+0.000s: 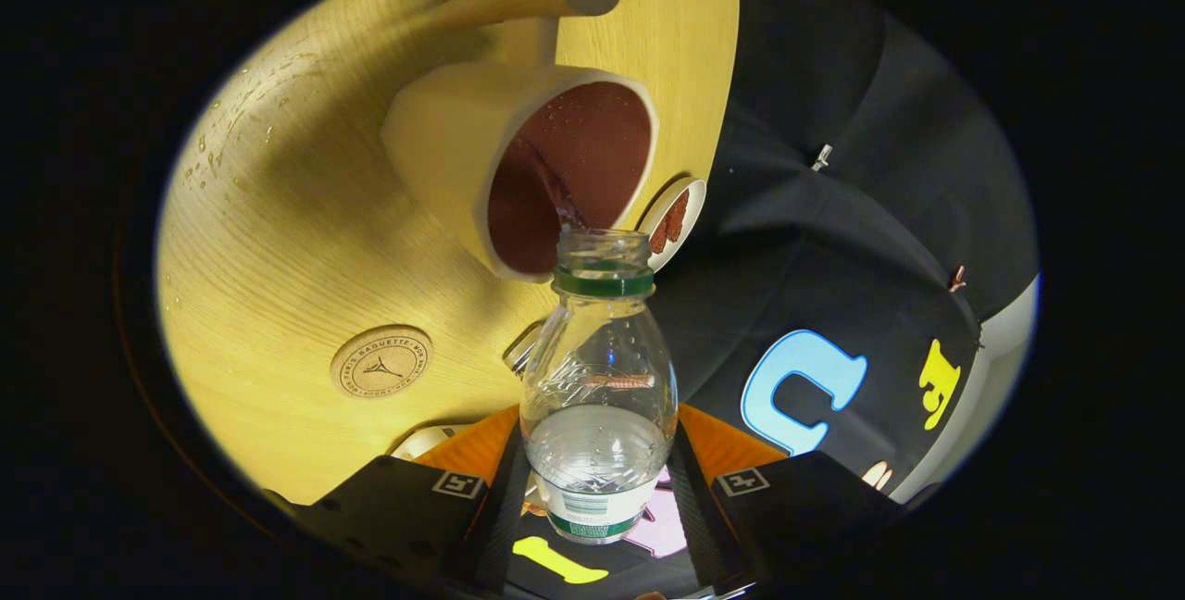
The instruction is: Take the bottle from table, then pour the juice into the cup, finally place the bottle on the coaster
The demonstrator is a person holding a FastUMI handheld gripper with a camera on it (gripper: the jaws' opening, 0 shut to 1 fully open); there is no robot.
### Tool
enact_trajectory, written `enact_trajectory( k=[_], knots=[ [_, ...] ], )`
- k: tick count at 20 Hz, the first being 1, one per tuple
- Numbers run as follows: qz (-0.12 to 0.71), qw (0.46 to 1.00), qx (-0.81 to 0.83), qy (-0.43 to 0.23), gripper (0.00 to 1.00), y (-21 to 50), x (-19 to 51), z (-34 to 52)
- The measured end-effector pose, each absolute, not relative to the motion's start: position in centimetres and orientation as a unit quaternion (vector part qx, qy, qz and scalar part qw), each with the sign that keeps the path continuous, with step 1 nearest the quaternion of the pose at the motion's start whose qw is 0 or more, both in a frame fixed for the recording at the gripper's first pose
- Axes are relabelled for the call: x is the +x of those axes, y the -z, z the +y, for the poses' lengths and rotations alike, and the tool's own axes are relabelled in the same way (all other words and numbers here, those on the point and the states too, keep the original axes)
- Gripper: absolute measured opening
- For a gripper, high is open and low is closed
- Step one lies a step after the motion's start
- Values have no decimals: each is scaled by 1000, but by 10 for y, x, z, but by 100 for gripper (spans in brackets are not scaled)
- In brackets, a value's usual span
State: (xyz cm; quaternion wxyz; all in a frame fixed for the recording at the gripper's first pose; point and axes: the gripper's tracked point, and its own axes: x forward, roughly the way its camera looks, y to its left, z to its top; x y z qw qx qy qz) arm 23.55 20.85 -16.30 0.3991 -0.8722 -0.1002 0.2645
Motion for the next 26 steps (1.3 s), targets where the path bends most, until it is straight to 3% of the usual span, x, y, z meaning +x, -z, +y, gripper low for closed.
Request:
enact_trajectory(
  k=[26],
  knots=[
    [-133, 324, -898, -267, 75, 156, 227, 231]
  ],
)
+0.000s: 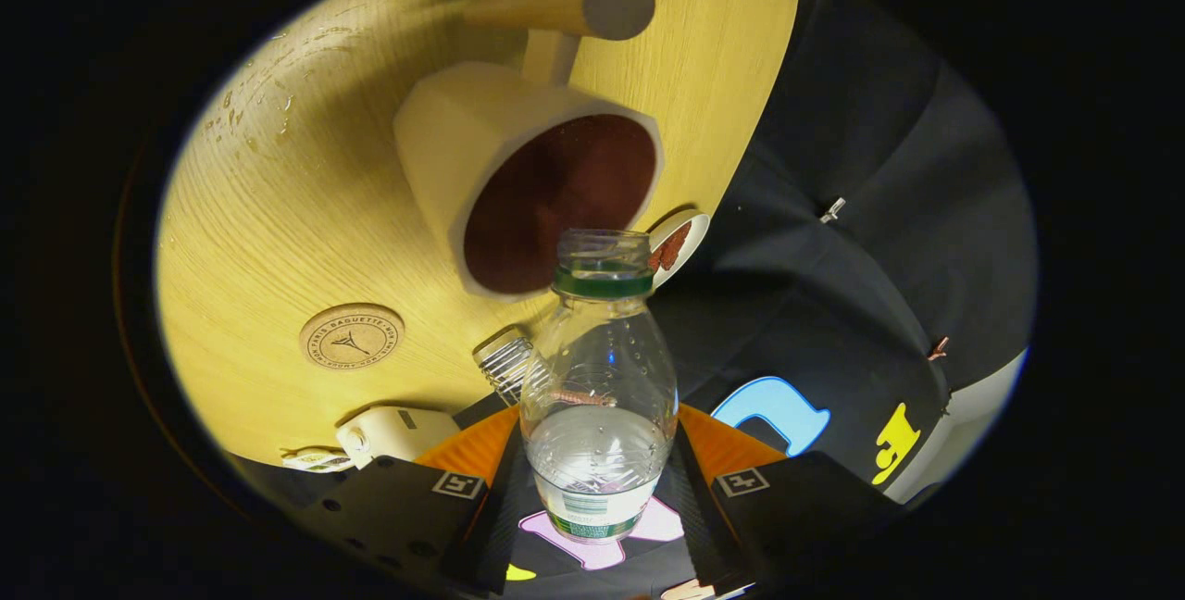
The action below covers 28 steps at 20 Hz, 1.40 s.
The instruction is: Take the bottle from table, then pour the juice into the cup, finally place the bottle on the coaster
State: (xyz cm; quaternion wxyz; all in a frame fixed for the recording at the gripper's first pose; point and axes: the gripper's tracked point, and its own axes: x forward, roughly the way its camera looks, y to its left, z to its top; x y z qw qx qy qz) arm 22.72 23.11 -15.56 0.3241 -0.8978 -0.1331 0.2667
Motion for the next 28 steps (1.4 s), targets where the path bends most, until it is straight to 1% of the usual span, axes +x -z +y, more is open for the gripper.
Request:
enact_trajectory(
  k=[5, 7, 9, 11, 14, 19, 25, 28],
  knots=[
    [-129, 330, -898, -262, 75, 153, 227, 228],
    [-118, 344, -894, -261, 75, 153, 224, 222],
    [-100, 373, -884, -263, 75, 153, 222, 214],
    [-69, 420, -865, -267, 76, 155, 221, 199],
    [-11, 509, -818, -270, 76, 159, 218, 172],
    [50, 631, -724, -272, 76, 150, 212, 150],
    [104, 738, -599, -293, 76, 143, 207, 148],
    [126, 788, -511, -320, 76, 140, 204, 152]
  ],
)
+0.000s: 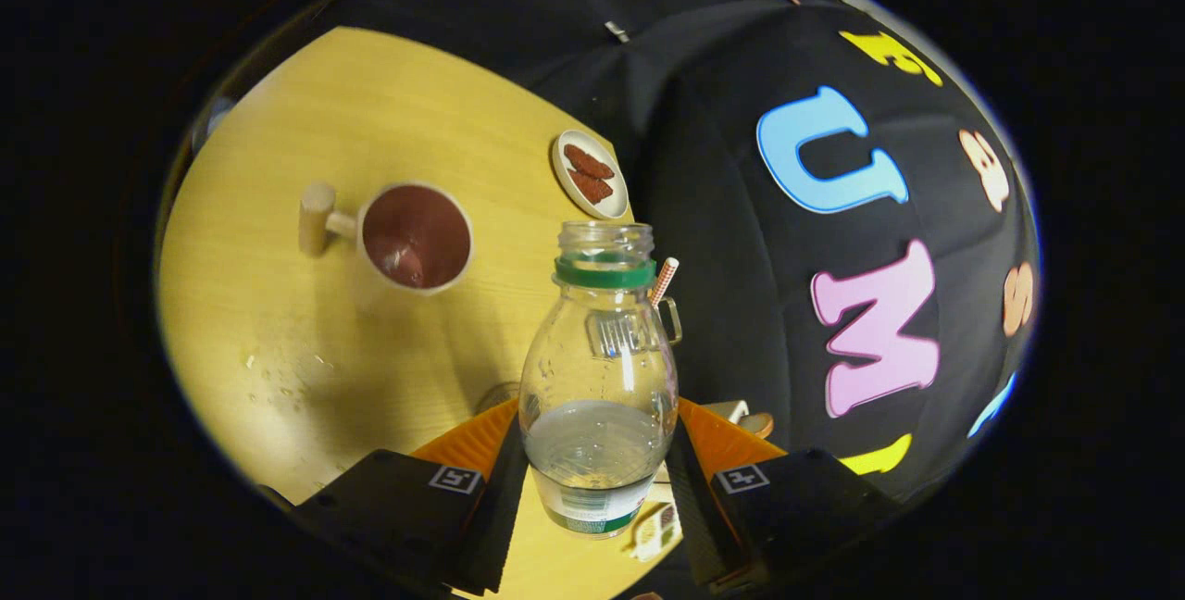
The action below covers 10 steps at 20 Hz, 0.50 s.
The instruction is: Take the bottle from table, then pour the juice into the cup, finally place the bottle on the coaster
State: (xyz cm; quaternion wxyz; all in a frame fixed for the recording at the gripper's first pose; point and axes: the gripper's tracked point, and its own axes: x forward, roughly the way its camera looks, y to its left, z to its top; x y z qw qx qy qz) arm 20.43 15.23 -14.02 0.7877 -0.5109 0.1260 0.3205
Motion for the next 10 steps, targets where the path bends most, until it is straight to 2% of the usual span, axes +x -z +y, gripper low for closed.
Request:
enact_trajectory(
  k=[5, 10],
  knots=[
    [154, 860, -353, -334, 76, 126, 211, 147],
    [176, 902, -199, -339, 76, 123, 226, 142]
  ],
)
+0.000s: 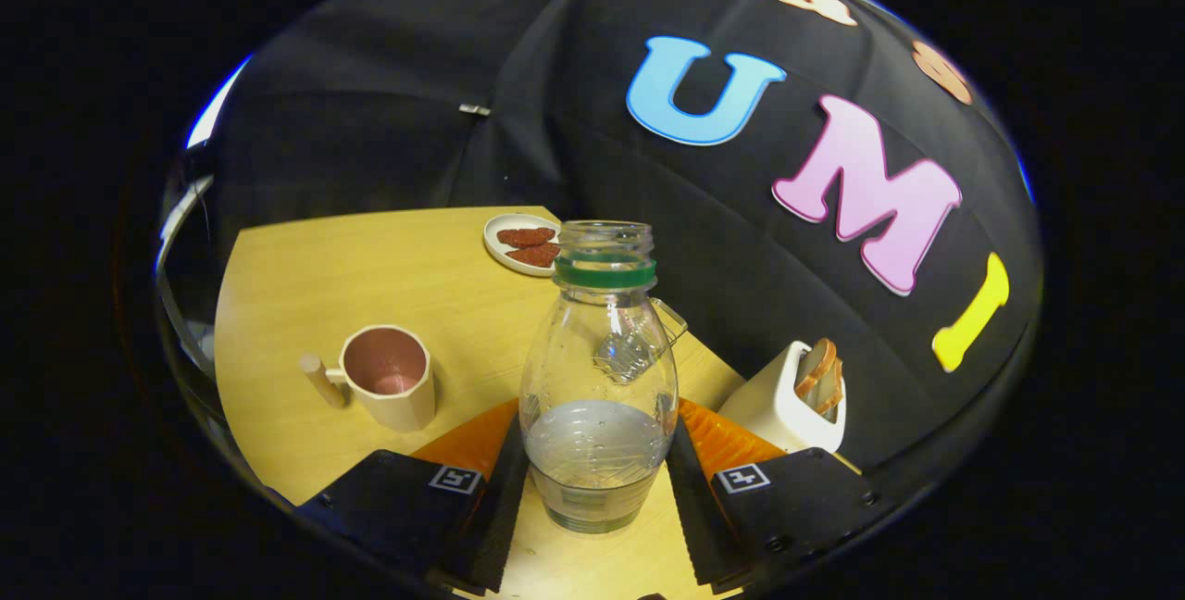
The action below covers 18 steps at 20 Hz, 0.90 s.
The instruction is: Take the bottle from table, then pour the juice into the cup, finally place the bottle on the coaster
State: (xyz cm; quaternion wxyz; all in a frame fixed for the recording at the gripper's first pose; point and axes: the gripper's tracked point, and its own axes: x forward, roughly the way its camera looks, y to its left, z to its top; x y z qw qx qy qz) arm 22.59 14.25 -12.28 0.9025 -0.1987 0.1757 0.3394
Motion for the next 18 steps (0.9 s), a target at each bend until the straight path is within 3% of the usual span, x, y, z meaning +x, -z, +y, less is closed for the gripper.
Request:
enact_trajectory(
  k=[6, 18],
  knots=[
    [205, 922, -24, -328, 76, 134, 255, 146],
    [176, 941, -21, -287, 78, 181, 310, 136]
  ],
)
